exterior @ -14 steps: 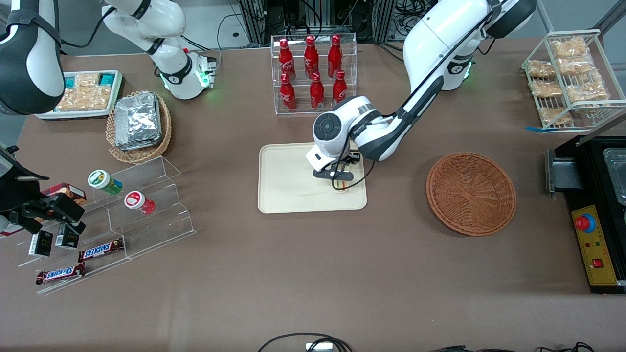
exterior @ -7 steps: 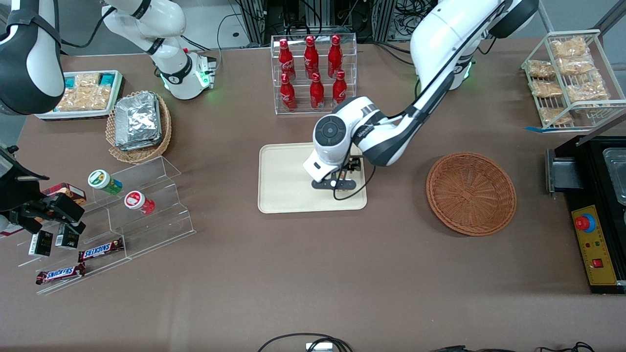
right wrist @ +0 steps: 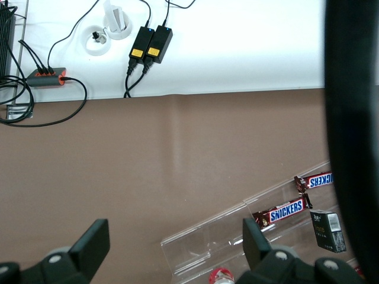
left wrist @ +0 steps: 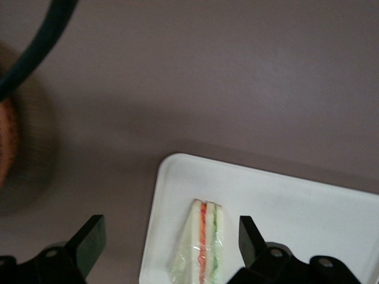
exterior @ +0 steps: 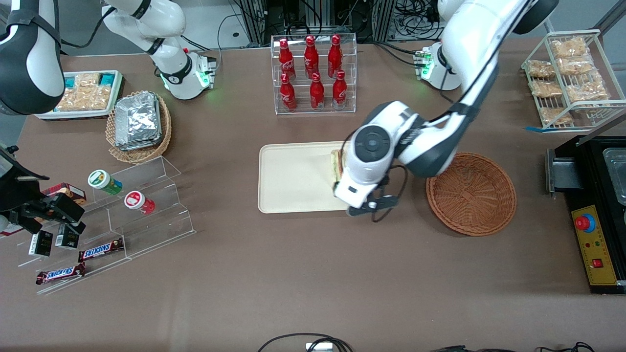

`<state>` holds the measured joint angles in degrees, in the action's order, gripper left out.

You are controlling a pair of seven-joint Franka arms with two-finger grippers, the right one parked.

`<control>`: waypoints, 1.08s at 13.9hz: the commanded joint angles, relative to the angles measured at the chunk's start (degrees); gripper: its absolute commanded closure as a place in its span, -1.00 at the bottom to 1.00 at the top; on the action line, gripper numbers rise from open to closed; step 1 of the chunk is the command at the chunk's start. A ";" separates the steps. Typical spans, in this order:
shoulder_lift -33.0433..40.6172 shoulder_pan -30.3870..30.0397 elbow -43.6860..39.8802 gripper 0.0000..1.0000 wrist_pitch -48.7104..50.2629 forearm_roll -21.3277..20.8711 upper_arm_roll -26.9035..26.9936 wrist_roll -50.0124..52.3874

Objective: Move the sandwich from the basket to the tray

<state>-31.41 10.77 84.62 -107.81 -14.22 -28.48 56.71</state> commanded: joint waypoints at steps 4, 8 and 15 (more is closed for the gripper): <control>8.54 -9.62 0.72 -0.98 8.83 0.60 -0.35 -2.29; 13.55 -16.55 0.81 -0.98 15.33 3.48 -0.35 -14.93; 24.09 -18.95 3.26 -0.99 22.91 9.89 9.29 -36.37</control>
<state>-12.09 -9.79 84.74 -85.39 -7.48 -24.16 26.10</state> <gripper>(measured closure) 0.004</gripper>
